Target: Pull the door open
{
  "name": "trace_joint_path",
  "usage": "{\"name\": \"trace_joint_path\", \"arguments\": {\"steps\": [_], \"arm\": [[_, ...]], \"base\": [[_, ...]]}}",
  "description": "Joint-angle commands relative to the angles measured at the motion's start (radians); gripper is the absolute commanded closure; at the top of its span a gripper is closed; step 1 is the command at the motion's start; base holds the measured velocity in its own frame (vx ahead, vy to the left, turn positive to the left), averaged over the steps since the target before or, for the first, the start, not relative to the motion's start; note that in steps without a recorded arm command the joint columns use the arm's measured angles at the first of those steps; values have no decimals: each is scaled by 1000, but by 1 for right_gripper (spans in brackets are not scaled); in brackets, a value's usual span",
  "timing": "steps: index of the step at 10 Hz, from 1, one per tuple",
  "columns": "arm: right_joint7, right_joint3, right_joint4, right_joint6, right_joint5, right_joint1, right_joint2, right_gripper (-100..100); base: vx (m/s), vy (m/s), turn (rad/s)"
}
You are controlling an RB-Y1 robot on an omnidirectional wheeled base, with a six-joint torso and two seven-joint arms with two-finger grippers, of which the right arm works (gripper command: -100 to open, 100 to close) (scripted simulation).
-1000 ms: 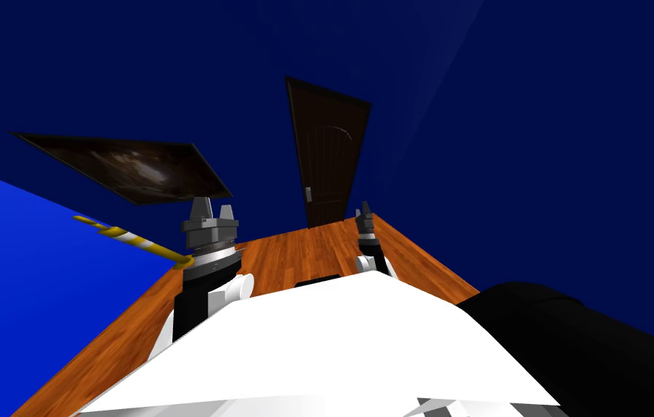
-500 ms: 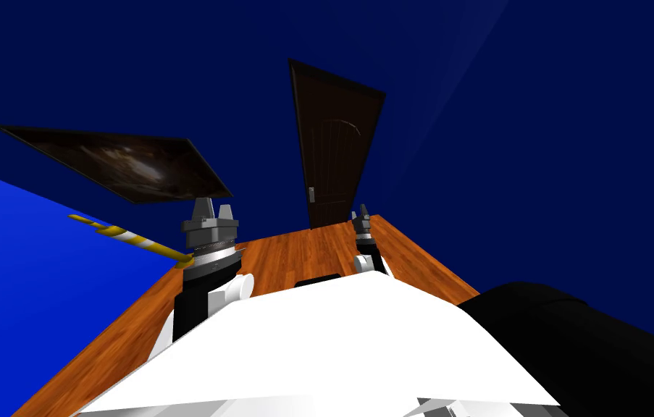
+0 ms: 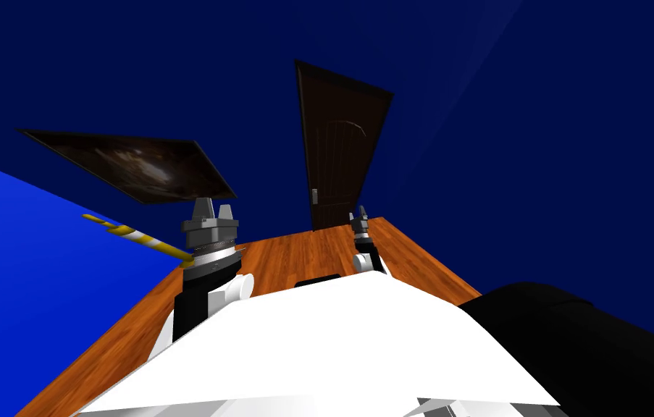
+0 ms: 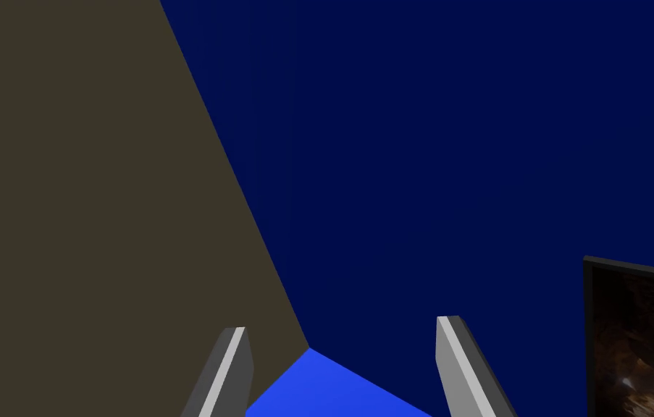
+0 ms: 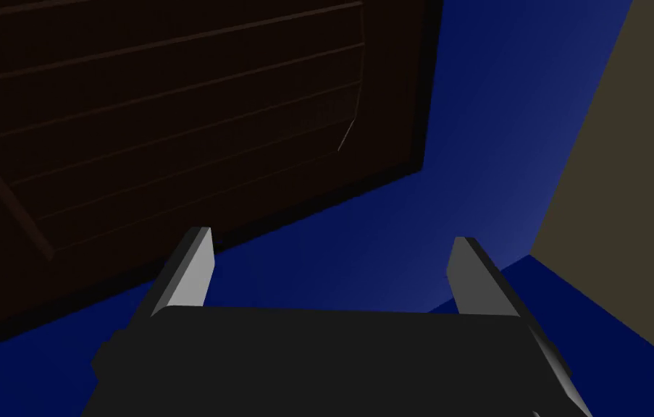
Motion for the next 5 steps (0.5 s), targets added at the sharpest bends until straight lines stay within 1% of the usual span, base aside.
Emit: {"name": "trace_joint_path", "arguments": {"steps": [1,5], "arm": [[-33,6,25,-2,-30,-10,-9,-100],[-115,16,94,-1,-109,-45,-33,-100]], "base": [[105,33,45],[105,26,68]]}}
